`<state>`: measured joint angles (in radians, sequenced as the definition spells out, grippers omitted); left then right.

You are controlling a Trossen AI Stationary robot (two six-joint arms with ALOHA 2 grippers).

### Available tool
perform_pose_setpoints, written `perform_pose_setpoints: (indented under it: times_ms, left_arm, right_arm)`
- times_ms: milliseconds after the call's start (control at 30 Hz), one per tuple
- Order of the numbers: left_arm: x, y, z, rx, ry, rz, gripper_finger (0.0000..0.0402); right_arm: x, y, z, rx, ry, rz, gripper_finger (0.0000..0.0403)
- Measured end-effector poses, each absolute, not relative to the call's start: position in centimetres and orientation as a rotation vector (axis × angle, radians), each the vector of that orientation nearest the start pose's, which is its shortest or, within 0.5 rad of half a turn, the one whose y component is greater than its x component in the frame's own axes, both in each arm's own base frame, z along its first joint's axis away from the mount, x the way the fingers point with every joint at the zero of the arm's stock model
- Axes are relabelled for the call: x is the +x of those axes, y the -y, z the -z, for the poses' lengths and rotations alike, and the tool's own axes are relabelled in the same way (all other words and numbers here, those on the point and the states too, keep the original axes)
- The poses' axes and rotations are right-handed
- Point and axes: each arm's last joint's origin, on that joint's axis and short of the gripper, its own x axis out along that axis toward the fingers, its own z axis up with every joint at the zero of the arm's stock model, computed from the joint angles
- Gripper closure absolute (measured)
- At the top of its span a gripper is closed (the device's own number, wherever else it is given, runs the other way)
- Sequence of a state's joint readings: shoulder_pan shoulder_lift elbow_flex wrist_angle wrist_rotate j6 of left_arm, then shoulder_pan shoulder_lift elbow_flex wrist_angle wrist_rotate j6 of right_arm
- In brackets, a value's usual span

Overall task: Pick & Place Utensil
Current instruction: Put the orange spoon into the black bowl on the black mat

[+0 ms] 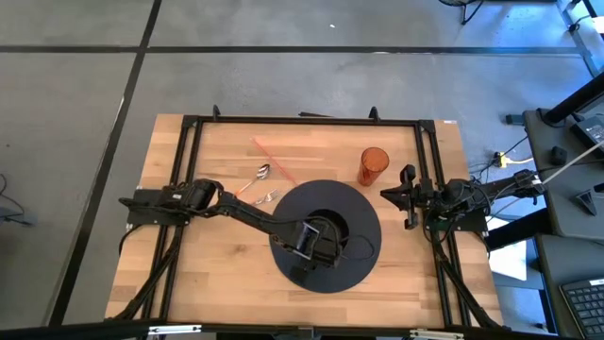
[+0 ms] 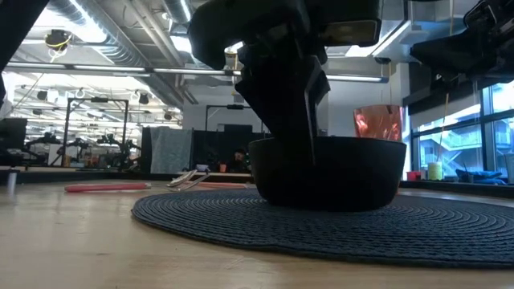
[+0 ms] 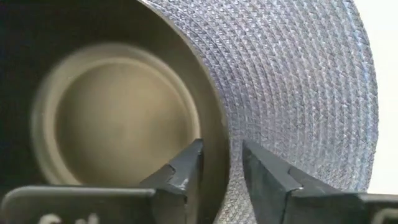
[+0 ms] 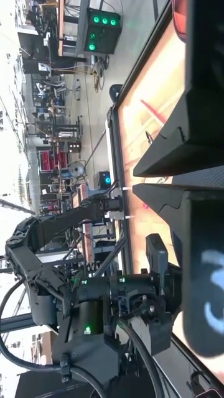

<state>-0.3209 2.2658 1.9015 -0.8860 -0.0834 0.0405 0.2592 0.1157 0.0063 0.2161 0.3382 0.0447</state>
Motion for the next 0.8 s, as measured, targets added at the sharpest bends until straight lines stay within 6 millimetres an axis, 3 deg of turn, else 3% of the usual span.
perform_pose_setpoints:
  times_ms: [200, 433, 600, 700, 800]
  left_arm:
    - [44.8, 15.4, -21.0, 0.281, -1.203, 0.298, 0.0249]
    - [44.1, 15.5, -26.8, 0.272, -1.207, 0.298, 0.0236]
    - [42.4, 14.6, -32.9, 0.361, -1.036, 0.323, 0.0286]
    - [40.8, 12.1, -36.8, 0.352, -0.935, 0.216, 0.0336]
    - [39.2, 9.4, -38.8, 0.309, -0.867, 0.128, 0.0386]
  right_arm:
    - [10.1, -1.7, -17.7, 0.076, 0.104, 0.076, 0.0373]
    - [10.1, -1.7, -17.6, 0.081, 0.097, 0.074, 0.0373]
    - [10.2, -1.8, -17.5, 0.076, 0.083, 0.047, 0.0373]
    - [10.2, -1.8, -17.4, 0.075, 0.077, 0.046, 0.0373]
    - [10.2, -1.8, -17.4, 0.073, 0.073, 0.035, 0.0373]
